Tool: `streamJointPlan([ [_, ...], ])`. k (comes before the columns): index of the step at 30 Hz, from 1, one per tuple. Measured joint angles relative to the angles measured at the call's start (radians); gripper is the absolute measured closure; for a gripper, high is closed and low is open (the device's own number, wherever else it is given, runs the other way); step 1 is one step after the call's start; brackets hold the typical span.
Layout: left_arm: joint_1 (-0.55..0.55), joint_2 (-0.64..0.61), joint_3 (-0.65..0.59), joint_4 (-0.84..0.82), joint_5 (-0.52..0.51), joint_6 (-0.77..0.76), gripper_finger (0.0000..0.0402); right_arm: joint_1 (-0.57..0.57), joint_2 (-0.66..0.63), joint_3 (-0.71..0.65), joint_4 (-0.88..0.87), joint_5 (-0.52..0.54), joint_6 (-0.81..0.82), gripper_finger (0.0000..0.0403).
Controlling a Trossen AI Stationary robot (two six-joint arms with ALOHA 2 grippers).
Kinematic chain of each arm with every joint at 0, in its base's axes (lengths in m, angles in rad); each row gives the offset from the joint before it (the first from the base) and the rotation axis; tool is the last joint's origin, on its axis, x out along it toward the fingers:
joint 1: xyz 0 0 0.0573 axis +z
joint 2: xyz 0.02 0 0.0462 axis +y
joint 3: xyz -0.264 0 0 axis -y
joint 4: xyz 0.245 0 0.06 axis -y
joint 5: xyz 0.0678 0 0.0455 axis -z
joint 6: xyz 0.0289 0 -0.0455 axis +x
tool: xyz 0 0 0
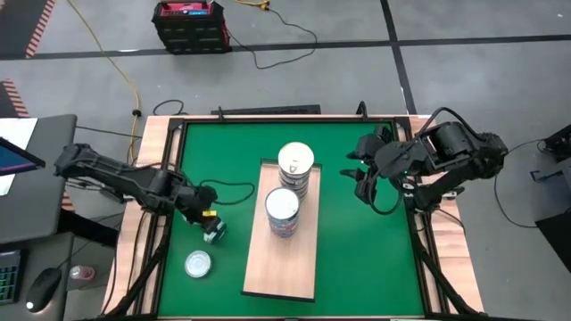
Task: Stack canned seafood by type on shelf
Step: Put the green white tuna can on the shelf
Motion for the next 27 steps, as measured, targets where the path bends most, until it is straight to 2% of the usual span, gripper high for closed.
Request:
streamJointPlan([
  [8, -0.083, 0.156, 0.149, -0.236, -0.140, -0.010, 0.0166, 0.000, 0.003, 0.000, 0.000, 0.009, 0.000, 0.0175],
  [18, -0.128, 0.308, 0.166, -0.193, -0.131, -0.068, 0.0166, 0.000, 0.003, 0.000, 0.000, 0.012, -0.025, 0.0175],
  [27, -0.149, 0.379, 0.166, -0.185, -0.146, -0.021, 0.0168, 0.000, 0.003, 0.000, 0.000, 0.002, -0.049, 0.0175],
])
